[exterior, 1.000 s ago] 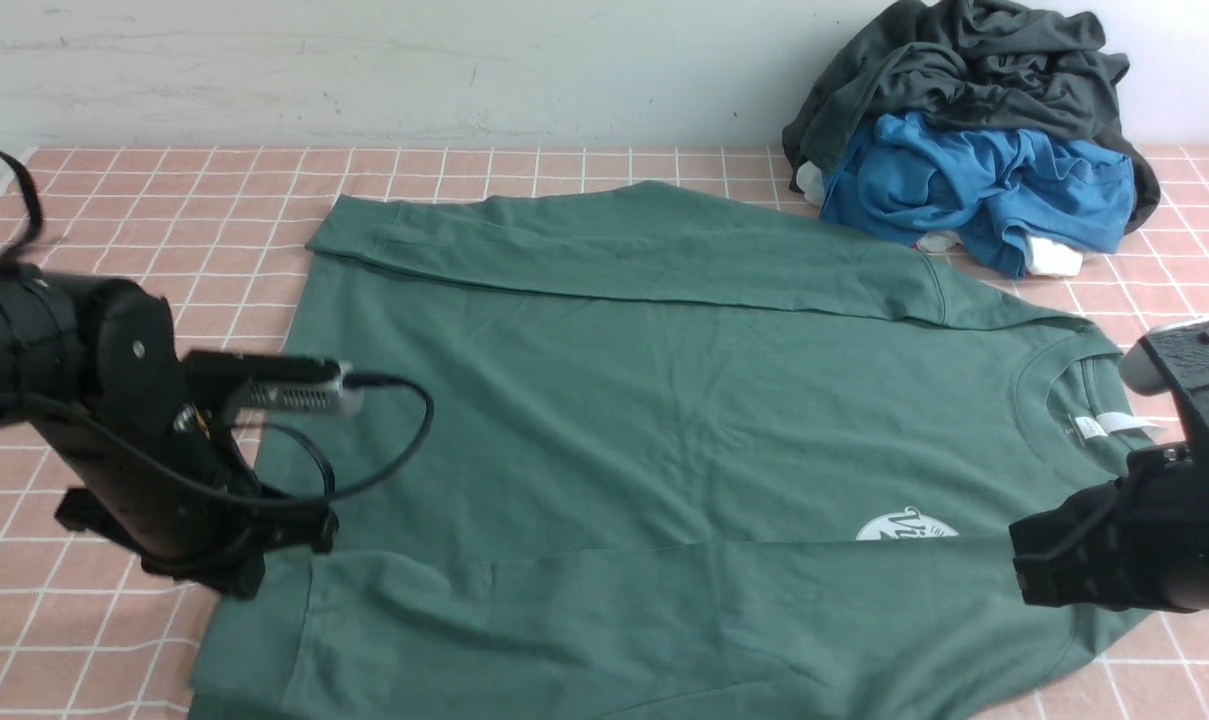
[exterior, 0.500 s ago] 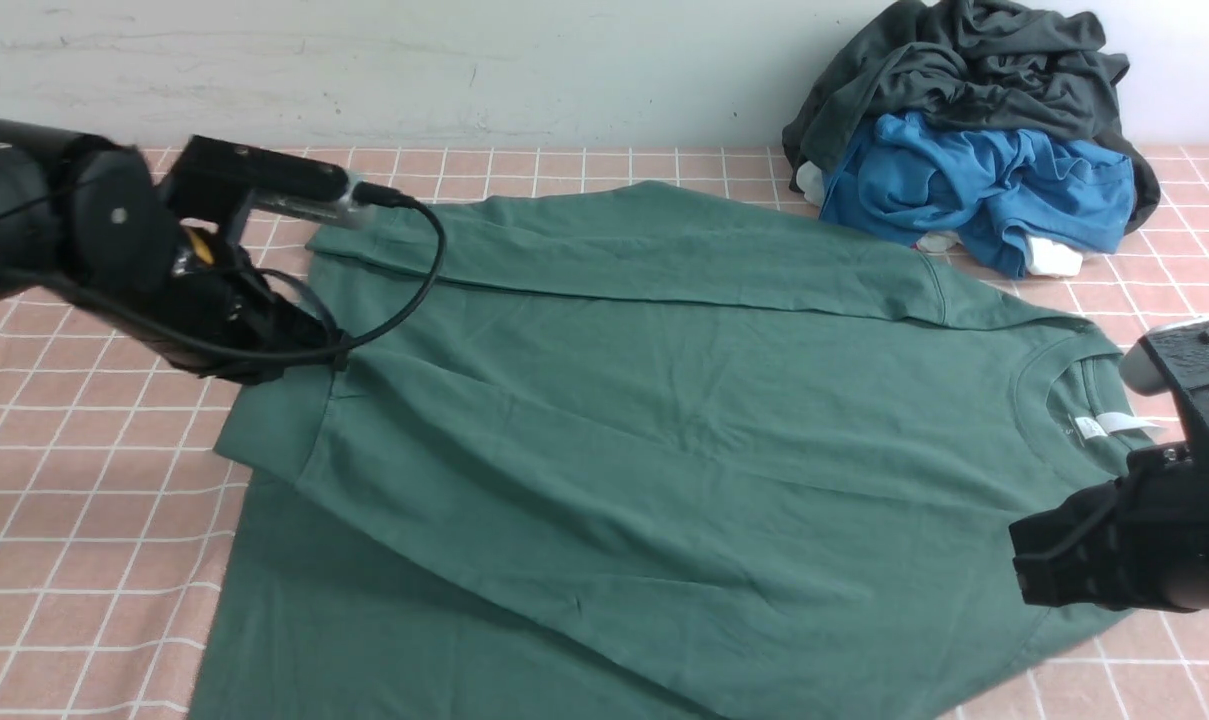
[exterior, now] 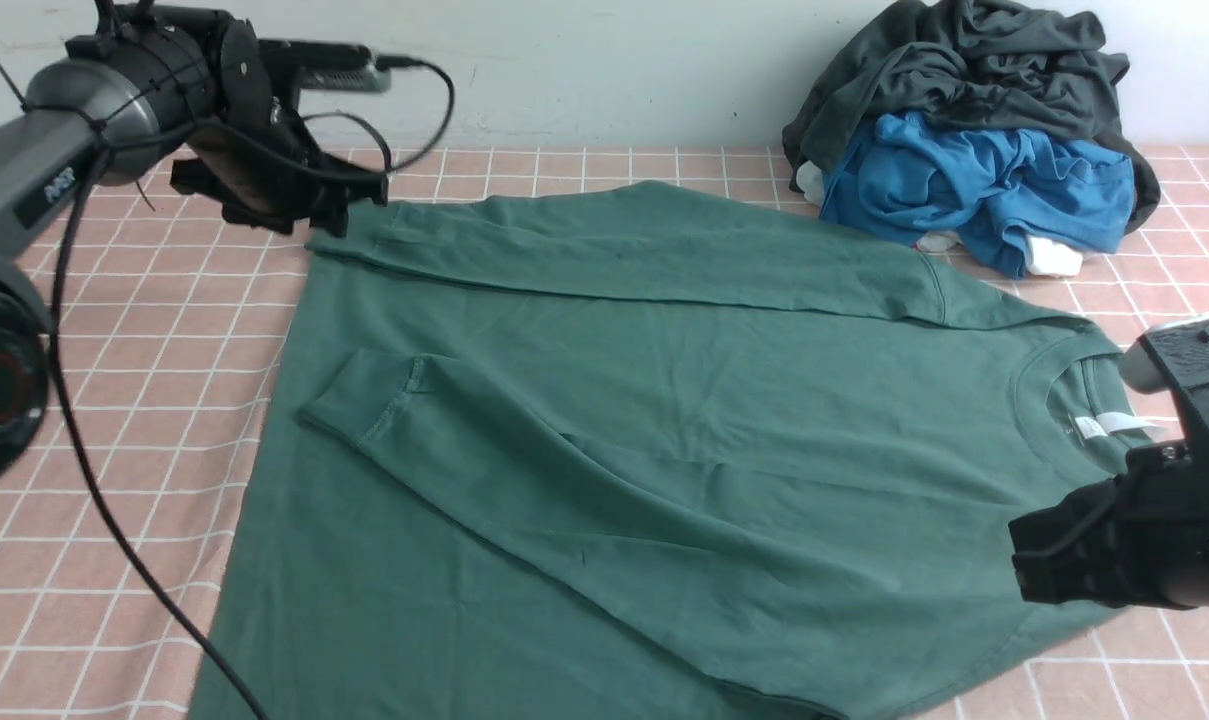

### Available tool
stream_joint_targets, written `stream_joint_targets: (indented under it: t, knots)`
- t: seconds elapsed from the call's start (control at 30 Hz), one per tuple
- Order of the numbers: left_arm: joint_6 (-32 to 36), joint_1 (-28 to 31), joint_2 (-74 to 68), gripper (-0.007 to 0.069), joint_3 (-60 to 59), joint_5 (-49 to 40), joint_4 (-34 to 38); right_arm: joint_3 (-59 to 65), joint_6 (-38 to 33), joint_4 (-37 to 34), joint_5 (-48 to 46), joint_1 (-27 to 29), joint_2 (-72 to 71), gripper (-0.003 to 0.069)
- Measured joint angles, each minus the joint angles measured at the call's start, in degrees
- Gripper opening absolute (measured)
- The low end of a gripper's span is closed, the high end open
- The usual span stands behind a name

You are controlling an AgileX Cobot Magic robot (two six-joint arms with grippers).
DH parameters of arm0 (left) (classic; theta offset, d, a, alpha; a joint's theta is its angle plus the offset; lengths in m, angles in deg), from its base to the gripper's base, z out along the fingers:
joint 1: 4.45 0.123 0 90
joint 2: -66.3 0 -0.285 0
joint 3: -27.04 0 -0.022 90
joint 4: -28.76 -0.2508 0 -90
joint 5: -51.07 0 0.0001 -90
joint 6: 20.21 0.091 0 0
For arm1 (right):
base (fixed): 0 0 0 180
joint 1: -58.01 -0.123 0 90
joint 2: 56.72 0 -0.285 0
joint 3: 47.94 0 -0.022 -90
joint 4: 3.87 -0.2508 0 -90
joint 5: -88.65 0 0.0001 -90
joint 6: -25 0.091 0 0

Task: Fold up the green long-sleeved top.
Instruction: Use the left arm to clamp the cuff farthest from it

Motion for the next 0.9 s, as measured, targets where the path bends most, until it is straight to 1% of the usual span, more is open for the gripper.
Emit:
stream_joint_targets:
  t: [0.03,0.13,0.23,0.27,0.3,0.37,0.43,0.47,0.5,0.53,0.57,0.6,0.7,0.77,0.9]
  knots:
    - [-0.3,0.1,-0.6,0.0401,0.8,0.0,0.0,0.0,-0.1,0.0,0.1,0.0,0.0,-0.0010]
    - [-4.9,1.0,-10.7,0.0449,12.5,2.1,-0.8,0.0,-2.1,0.0,0.5,0.0,0.0,-0.0010]
    - [-6.3,1.0,-14.3,0.0451,15.9,3.2,-1.5,0.0,-3.0,0.0,0.6,0.0,0.0,-0.0010]
    - [-7.6,1.0,-17.4,0.0446,19.1,4.0,-2.3,0.0,-3.5,0.0,0.6,0.0,0.0,-0.0010]
    - [-7.8,1.0,-17.7,0.0446,19.1,4.1,-2.3,0.0,-3.6,0.0,0.6,0.0,0.0,-0.0010]
    - [-8.8,1.0,-20.2,0.0402,21.4,5.4,-3.7,0.0,-3.6,0.1,0.7,0.0,0.0,-0.0010]
    - [-9.1,1.0,-20.8,0.0316,22.1,6.1,-4.6,0.0,-3.7,0.1,0.9,0.0,0.0,-0.0010]
    - [-9.1,1.0,-20.9,0.0245,22.1,6.1,-5.2,0.0,-3.7,0.1,1.2,0.0,0.0,-0.0010]
    - [-9.1,1.0,-20.9,0.0232,22.1,6.1,-5.2,0.0,-3.8,0.1,1.2,0.0,0.0,-0.0010]
    - [-9.1,1.0,-20.9,0.0141,22.2,6.1,-5.6,0.0,-4.0,0.1,1.8,0.0,0.0,-0.0010]
    - [-9.1,1.0,-20.9,0.0085,22.2,6.0,-5.9,0.0,-4.2,0.1,2.0,0.0,0.0,-0.0010]
    - [-8.6,0.8,-20.7,0.0045,22.2,5.7,-6.2,0.0,-4.6,0.1,2.2,0.0,0.0,-0.0010]
    - [-7.2,0.7,-19.8,0.0017,22.2,5.0,-6.3,0.0,-5.1,0.1,2.4,0.0,0.0,-0.0010]
    - [-6.3,0.6,-18.7,0.0016,22.2,3.9,-6.4,0.0,-5.2,0.1,2.4,0.0,0.0,-0.0010]
    - [-4.0,0.1,-14.6,0.0016,22.2,-2.9,-6.4,0.0,-5.3,0.1,2.5,0.0,0.0,-0.0010]
